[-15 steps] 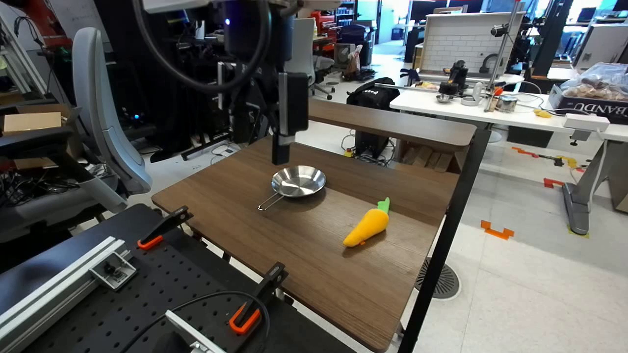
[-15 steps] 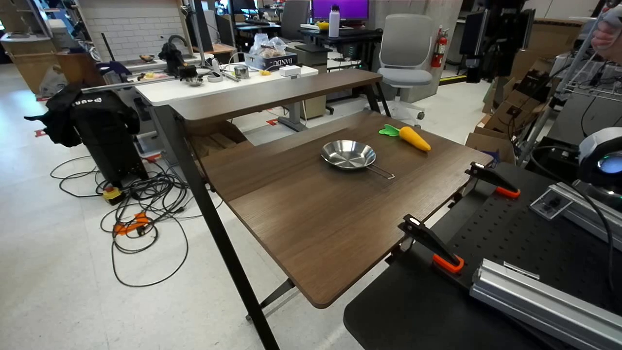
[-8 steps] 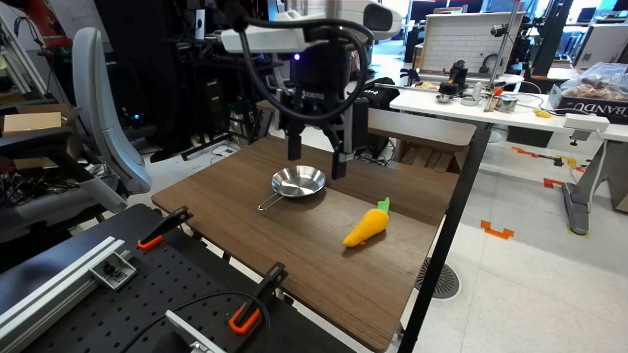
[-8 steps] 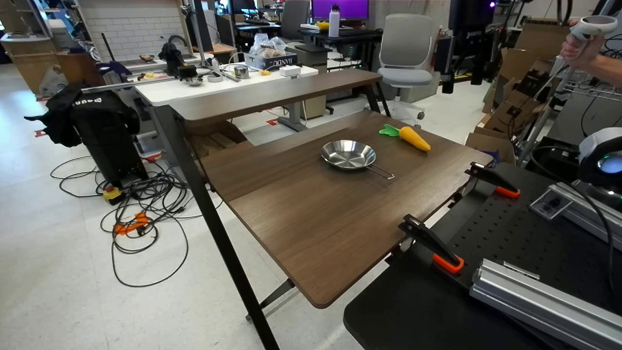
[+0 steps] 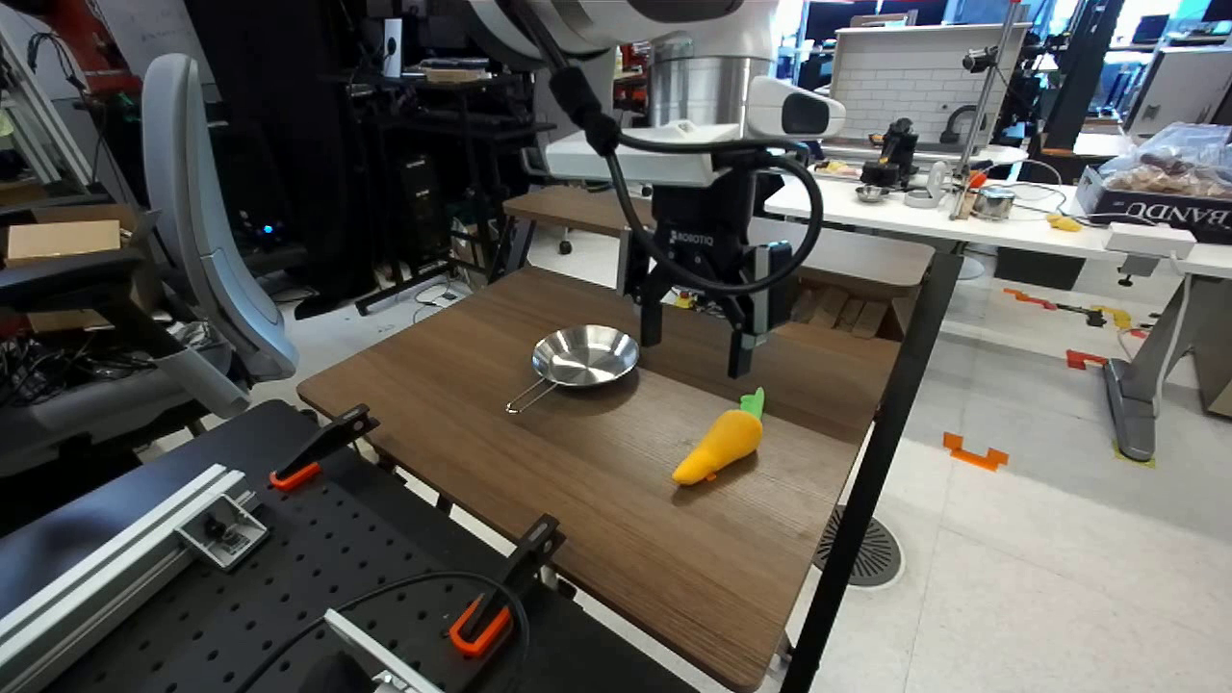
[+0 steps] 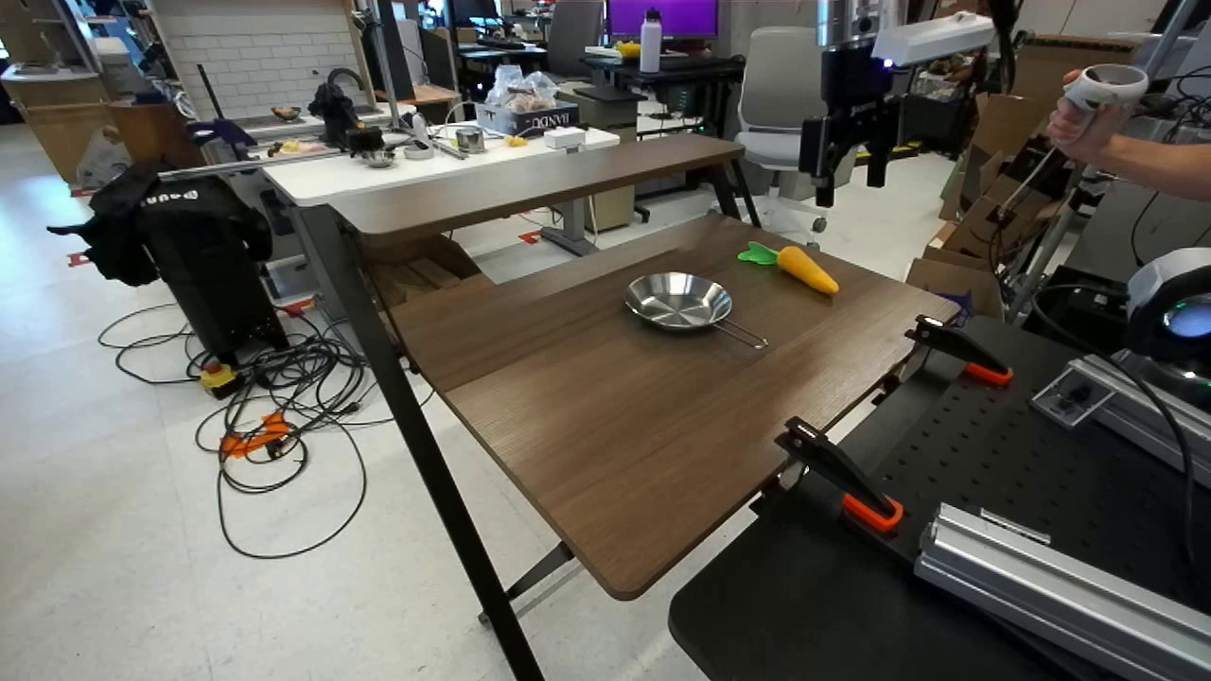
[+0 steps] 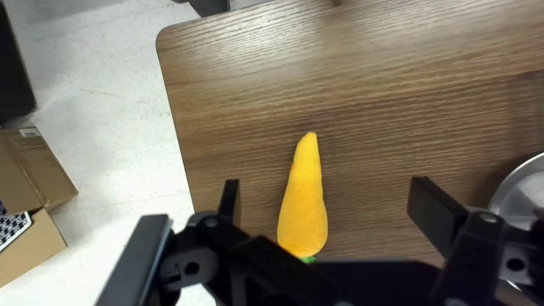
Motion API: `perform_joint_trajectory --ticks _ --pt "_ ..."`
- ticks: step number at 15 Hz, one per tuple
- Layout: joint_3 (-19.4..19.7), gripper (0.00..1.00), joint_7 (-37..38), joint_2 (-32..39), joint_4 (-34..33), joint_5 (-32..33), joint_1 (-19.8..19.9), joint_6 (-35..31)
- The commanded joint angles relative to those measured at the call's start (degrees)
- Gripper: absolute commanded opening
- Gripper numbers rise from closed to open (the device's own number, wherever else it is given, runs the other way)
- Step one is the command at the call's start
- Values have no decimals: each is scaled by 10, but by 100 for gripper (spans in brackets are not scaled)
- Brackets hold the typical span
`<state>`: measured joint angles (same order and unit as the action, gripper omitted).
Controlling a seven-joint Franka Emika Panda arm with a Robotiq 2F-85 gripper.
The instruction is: Put the stuffed carrot in the pan
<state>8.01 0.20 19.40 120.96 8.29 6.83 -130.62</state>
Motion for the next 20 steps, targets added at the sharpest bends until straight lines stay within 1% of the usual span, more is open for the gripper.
perform_joint_trajectory --ticks 1,7,14,19,20 --pt "5 100 4 65 -62 16 0 -16" --pt "6 100 5 138 -114 17 -4 -53" --pt "9 100 6 193 -135 17 -11 -99" --pt "10 100 6 214 -143 17 -14 -109" --pt "11 75 6 217 -143 18 -14 -112"
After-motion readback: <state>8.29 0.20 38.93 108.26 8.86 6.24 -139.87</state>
